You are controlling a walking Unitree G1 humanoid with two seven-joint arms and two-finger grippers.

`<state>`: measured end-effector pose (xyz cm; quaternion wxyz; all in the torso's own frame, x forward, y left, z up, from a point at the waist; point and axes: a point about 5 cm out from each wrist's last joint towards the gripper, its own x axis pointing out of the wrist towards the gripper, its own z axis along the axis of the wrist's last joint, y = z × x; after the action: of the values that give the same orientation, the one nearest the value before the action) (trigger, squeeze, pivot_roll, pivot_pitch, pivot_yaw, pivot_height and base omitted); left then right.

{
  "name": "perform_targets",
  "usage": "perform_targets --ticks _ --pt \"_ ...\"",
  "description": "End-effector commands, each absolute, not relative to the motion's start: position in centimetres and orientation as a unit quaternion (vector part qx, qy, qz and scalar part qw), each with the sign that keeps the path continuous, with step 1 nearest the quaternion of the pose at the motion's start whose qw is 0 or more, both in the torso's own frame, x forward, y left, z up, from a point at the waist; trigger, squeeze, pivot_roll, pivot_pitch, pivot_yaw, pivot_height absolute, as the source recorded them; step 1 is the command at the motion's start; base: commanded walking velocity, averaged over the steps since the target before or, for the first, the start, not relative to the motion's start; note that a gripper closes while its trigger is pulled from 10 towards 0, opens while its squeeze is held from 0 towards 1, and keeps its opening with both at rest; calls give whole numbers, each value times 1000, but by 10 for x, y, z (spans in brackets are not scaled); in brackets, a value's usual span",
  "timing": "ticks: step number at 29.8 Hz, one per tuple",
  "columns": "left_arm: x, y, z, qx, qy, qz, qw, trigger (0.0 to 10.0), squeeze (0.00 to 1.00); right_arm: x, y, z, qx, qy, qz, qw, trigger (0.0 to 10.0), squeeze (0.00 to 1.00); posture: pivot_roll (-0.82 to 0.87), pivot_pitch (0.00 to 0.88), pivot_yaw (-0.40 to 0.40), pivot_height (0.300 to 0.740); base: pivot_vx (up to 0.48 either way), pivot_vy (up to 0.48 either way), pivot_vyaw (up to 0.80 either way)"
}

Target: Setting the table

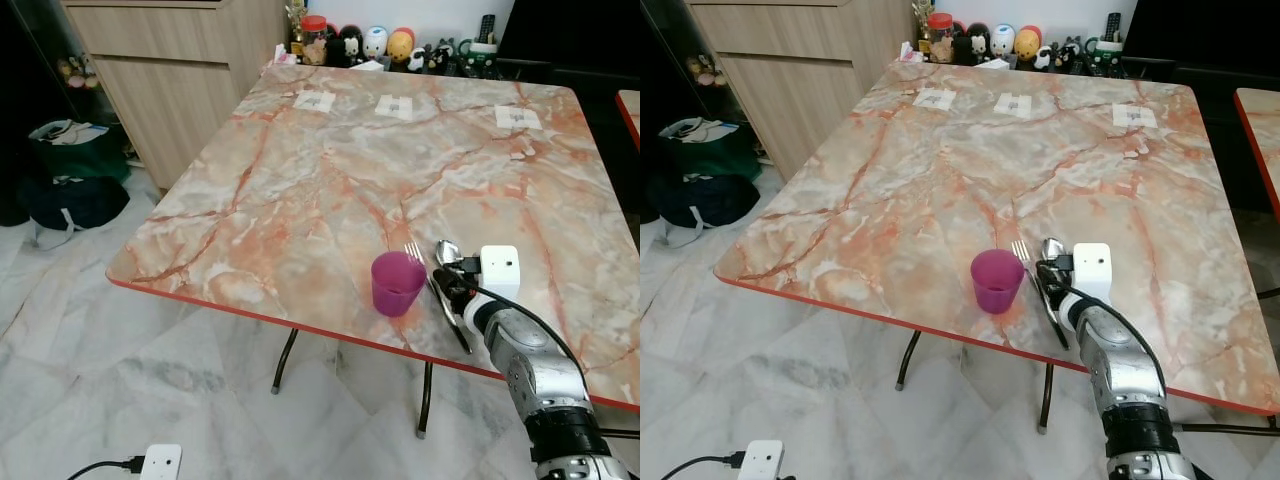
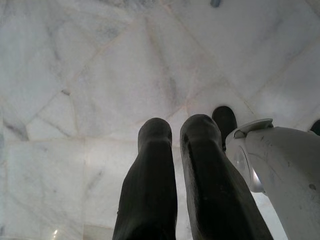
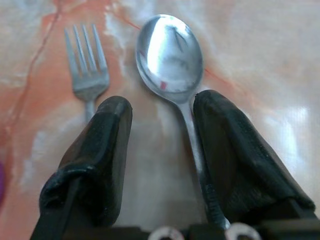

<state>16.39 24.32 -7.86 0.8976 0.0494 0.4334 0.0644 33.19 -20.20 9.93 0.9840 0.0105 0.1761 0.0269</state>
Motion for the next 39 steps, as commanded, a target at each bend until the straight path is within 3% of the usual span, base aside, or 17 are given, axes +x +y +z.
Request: perform_targets --ticks 1,23,24,25,26,27,28,39 --pt "159 245 -80 50 439 63 895 10000 0 332 -208 101 11 173 16 985 10000 0 -60 111 52 740 0 0 0" --pt "159 244 -80 48 438 62 896 10000 0 327 -202 85 11 207 51 977 10000 0 -58 115 53 740 0 0 0" --pt "159 244 -80 48 438 62 896 10000 0 326 -201 84 8 211 60 976 8392 0 -59 115 52 740 0 0 0" --pt "159 244 -80 47 438 62 895 10000 0 326 -200 84 6 212 65 975 8392 0 -59 115 52 740 0 0 0" --pt "159 244 -80 47 438 62 895 10000 0 325 -200 83 4 214 67 975 3529 0 -59 115 52 740 0 0 0" --pt "159 244 -80 47 438 62 895 10000 0 325 -200 83 2 214 67 974 1294 0 -58 115 51 740 0 0 0" --pt "159 243 -81 45 439 61 895 10000 0 325 -200 83 1 215 67 974 0 0 -58 115 50 740 0 0 0" --pt "160 242 -81 38 439 58 896 10000 0 323 -204 79 -13 227 64 972 0 0 -61 115 44 740 0 0 0"
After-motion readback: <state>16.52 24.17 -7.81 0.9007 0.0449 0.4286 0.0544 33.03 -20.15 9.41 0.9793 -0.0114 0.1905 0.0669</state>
